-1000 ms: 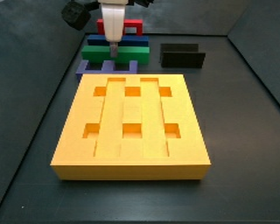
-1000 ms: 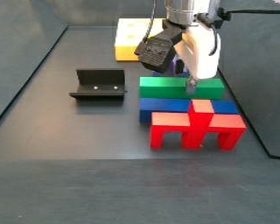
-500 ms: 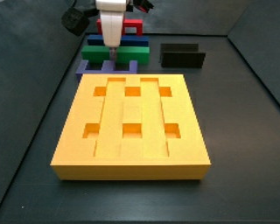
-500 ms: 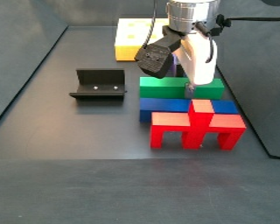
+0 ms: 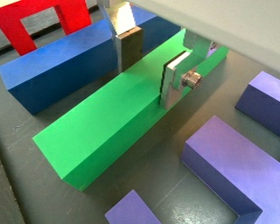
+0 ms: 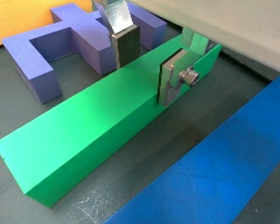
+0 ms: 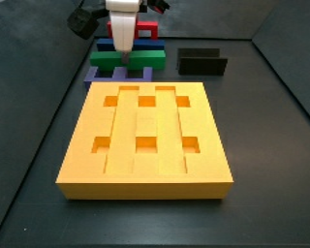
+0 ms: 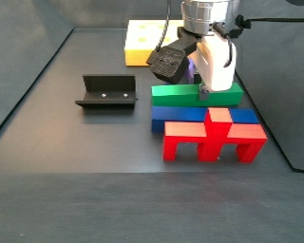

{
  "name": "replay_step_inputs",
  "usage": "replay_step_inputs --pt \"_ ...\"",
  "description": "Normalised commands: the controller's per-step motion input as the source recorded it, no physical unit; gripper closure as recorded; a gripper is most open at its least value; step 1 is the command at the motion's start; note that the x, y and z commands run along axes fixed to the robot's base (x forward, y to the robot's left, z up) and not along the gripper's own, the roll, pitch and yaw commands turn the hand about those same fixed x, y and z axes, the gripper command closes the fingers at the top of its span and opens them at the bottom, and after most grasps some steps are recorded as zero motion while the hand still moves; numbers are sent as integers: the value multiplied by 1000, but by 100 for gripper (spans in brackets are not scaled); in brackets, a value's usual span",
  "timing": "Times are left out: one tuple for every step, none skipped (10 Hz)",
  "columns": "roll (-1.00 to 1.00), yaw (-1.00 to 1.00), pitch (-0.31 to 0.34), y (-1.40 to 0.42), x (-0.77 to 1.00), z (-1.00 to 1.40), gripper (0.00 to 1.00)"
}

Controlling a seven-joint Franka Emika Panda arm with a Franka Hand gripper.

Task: Pick up the green object. Move up. Move to above the board. Insert the green object.
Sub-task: Pick up the green object.

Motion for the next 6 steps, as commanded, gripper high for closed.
replay_step_inputs --pt "0 0 0 0 0 0 100" --pt "0 0 0 0 0 0 100" --pt "0 0 0 0 0 0 100" --pt "0 0 0 0 0 0 100" --pt "0 0 0 0 0 0 100" --pt "0 0 0 0 0 0 100"
